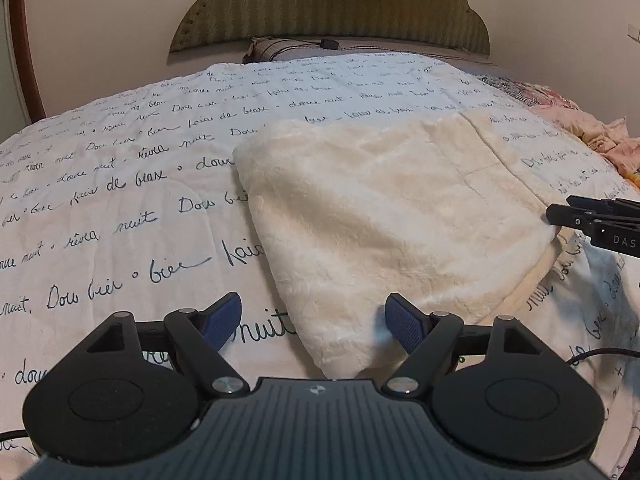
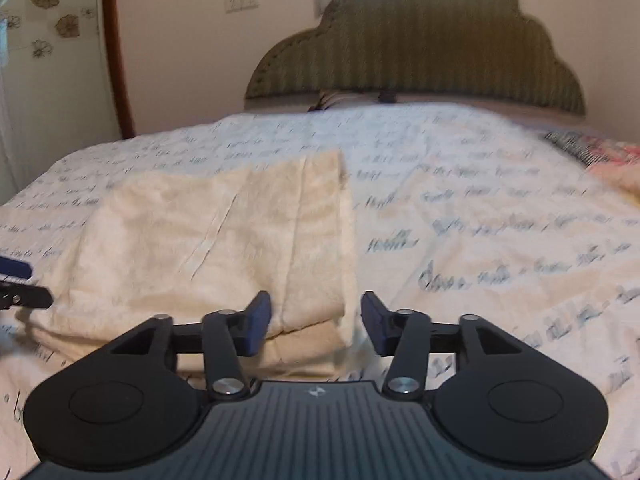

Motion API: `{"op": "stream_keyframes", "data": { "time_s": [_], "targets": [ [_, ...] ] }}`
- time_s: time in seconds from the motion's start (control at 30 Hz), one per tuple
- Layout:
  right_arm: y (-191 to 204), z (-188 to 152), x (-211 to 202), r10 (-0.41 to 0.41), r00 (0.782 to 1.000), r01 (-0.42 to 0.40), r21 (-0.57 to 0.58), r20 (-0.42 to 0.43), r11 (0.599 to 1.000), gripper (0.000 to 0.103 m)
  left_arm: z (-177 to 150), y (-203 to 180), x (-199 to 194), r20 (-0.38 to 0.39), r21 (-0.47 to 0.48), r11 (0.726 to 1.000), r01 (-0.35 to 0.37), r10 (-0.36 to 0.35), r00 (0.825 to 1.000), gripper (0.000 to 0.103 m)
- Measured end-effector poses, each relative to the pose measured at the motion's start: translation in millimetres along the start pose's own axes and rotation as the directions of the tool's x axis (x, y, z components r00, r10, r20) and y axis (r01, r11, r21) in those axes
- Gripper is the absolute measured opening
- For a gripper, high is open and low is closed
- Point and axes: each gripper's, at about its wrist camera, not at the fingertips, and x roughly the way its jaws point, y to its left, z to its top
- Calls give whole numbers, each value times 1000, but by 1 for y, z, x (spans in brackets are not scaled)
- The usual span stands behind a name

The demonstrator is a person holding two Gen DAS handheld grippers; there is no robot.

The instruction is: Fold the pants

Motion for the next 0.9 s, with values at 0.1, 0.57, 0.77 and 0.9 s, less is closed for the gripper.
{"op": "stream_keyframes", "data": {
  "time_s": [0.1,0.57,0.77,0.9],
  "targets": [
    [19,18,-9,-2,997,8,-86,74,996,51,10,-2,-8,62,-1,1000,-23,23,998,82],
    [97,4,-16,658,747,-664,-75,-91,744,56,2,41,-27,69,-47,995,-85,89,994,83],
    [135,-18,-5,669,717,-685,-20,-196,729,56,-1,53,-30,40,-102,994,-32,36,999,83],
    [134,-18,8,566,802,-578,-10,-193,816,58,-12,35,-41,58,66,998,2,-6,998,83]
  ]
}}
